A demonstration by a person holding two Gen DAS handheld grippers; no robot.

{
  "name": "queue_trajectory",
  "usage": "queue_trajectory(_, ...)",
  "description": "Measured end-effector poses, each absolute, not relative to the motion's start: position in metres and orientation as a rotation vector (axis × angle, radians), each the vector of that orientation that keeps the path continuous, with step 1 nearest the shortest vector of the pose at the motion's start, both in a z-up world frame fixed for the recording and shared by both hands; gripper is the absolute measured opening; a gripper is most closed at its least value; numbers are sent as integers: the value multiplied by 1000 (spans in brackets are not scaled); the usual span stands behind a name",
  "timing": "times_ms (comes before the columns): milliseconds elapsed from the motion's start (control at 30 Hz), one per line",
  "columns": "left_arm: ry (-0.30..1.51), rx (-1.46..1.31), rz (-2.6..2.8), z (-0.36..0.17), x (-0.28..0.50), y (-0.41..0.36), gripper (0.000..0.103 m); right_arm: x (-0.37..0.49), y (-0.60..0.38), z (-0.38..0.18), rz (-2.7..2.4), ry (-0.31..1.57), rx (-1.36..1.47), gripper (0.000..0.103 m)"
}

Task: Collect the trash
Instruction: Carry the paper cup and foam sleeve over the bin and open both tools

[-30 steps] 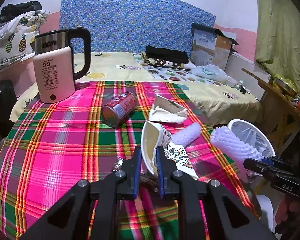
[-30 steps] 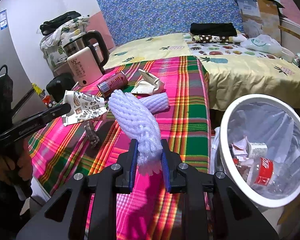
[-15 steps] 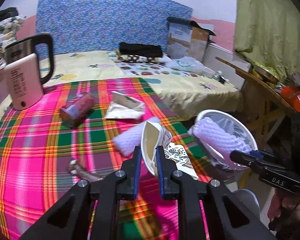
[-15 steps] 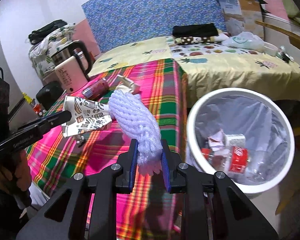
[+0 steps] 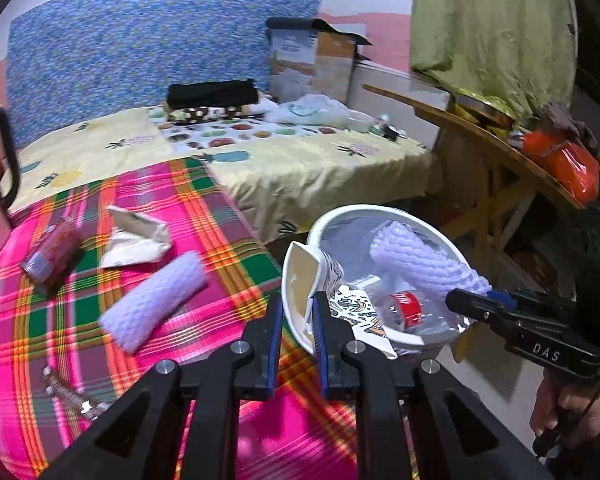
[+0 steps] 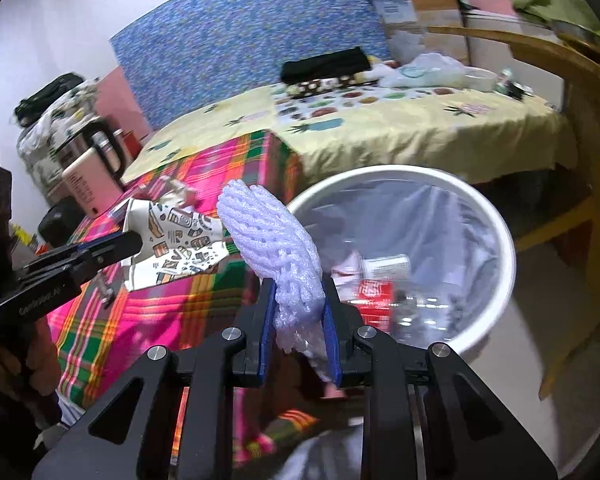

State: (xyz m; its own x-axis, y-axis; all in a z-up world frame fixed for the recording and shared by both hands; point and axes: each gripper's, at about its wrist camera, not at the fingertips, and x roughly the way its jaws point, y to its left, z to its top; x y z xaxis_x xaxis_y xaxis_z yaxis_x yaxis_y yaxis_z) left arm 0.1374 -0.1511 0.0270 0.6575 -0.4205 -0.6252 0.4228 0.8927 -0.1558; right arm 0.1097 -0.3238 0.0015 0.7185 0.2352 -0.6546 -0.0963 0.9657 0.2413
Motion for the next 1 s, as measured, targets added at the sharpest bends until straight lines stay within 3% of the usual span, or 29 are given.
queue_trajectory(600, 757, 75, -561, 10, 164, -216, 16, 114, -367, -13, 16, 785, 253, 23)
queue_trajectory(867, 785, 84, -556, -2, 173, -226, 21, 121, -375, -19, -29, 805, 234, 31)
queue_trajectory(1000, 780, 76, -560, -2, 173, -226, 42, 120, -374, -19, -15, 797, 228, 38)
